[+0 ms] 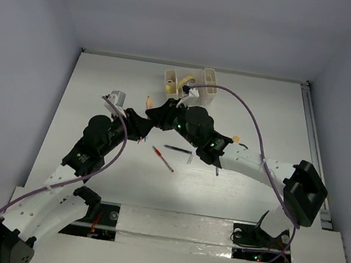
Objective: Sort the stationery into containers
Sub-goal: Pick up the pen from the center of the board, then pick up the pen cap from the center of the board.
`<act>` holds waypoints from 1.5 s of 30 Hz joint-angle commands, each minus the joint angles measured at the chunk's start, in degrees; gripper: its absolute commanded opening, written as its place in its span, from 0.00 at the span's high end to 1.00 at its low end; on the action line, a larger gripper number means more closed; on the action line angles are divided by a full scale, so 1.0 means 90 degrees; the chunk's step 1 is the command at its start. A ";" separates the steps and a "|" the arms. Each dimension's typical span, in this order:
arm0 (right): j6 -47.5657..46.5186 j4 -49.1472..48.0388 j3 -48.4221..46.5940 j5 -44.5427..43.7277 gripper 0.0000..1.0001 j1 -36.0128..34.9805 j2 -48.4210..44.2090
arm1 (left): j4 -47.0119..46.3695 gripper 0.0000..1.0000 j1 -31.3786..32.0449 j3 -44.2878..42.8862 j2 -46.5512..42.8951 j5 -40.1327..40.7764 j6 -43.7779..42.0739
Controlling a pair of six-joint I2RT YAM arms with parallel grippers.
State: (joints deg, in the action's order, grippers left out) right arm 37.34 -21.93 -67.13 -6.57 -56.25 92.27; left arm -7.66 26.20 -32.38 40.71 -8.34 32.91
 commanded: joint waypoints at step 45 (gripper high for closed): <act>-0.1542 0.4644 0.1932 -0.1771 0.45 0.3260 -0.2294 | 0.2190 1.00 0.0410 -0.1530 -0.0676 0.0584 -0.1771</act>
State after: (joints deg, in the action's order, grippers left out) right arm 26.55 13.76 -48.75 -19.81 -29.67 69.28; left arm 11.03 29.91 -44.36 34.37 -2.20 21.67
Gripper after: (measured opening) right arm 0.551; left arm 0.153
